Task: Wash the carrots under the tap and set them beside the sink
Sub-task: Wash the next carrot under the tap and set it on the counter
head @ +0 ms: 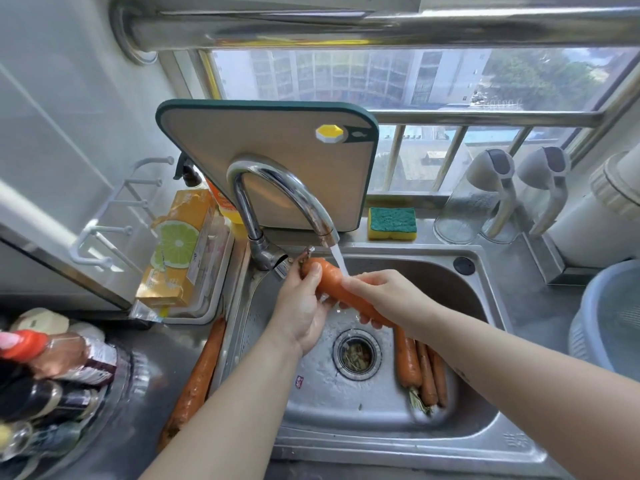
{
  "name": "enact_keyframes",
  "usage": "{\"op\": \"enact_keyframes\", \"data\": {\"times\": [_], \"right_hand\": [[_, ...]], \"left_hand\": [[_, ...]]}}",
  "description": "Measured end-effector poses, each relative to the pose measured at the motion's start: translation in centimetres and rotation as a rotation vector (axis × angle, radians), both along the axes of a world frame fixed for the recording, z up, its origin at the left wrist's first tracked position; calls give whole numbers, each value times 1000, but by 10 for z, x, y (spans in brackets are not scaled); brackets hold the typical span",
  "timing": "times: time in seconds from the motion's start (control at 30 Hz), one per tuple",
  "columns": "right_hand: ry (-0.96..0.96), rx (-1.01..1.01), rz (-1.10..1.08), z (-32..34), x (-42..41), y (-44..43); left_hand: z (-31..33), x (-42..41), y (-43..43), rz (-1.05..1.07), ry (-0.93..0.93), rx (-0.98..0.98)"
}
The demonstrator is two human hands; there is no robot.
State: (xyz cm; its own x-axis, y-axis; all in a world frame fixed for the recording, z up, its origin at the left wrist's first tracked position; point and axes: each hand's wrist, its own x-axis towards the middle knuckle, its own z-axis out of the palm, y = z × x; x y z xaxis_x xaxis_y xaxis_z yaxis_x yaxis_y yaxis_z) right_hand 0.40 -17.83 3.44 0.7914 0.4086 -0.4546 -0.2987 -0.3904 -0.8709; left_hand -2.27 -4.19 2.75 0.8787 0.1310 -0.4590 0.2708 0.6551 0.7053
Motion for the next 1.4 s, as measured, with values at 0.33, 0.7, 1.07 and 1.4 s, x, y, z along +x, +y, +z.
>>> {"op": "enact_keyframes", "data": {"times": [0.33,0.7,1.07,1.4], "right_hand": [[-519,-329,327,-5,-10,-9],[-603,-669,109,-6,-2,3],[-896,-604,316,-18,-8,-9],[-409,-407,362,-5,8,-24]], "left_hand": [[-16,-8,1,-152,24,676],[-5,-9,-11,-126,-4,531],[-14,-4,-19,77,47,473],[-1,17,-26,197,298,-107]]}}
